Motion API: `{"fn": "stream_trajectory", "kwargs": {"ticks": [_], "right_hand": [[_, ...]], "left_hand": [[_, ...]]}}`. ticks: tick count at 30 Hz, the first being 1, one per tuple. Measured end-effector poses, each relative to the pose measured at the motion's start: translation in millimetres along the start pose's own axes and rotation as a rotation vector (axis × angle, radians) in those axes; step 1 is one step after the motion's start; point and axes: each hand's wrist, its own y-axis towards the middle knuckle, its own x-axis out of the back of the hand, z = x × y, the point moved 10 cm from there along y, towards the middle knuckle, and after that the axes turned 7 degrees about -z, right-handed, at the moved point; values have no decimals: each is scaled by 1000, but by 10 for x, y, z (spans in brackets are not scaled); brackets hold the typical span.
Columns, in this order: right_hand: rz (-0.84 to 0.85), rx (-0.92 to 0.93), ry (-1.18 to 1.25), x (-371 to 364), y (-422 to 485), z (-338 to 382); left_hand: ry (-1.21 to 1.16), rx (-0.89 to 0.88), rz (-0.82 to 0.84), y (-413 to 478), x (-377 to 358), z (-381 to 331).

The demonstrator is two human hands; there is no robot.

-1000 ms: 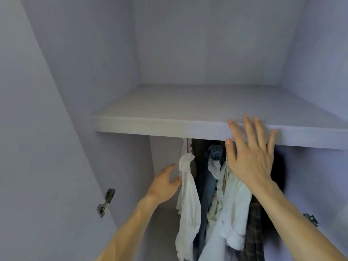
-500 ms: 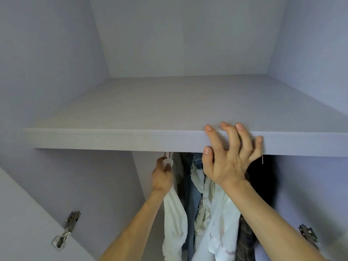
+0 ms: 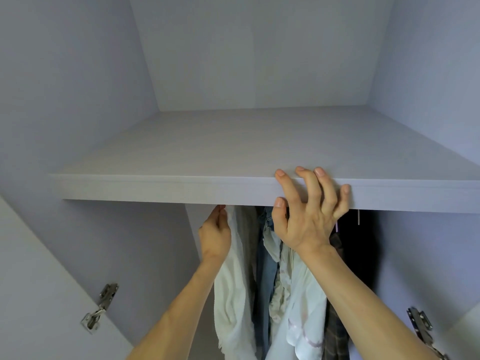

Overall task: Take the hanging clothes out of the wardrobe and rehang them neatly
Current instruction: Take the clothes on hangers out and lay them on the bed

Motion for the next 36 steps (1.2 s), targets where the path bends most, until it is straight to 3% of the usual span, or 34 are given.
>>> {"fn": "stream_trajectory", "kwargs": {"ticks": [7,10,13,17,20,24,28,36], "right_hand": [[78,-17,85,3,-61,30],[205,2,166,22,-354,184],[496,39,388,74,-1054,633],[983,-95,660,218,-2014,1450],[1106,-116,947,509,-2150,2212],[1131,-36,1253,1122,-2057,3063],[1225,84,1544,2005,-2083,3738],[1391,210,1885,4029,-1996,4273]], "left_hand": [[84,47,39,-476,465,371],[198,71,34,-813,862,706],[277,104,5,-1161,1307,994],[393,129,16,-1772,1910,1327],[467,212,-15,-2335,2449,1542],[646,209,-75,-3188,3039,1506],[759,195,-258,-4040,3581,1232],[990,312,-493,-5758,4354,749]]}}
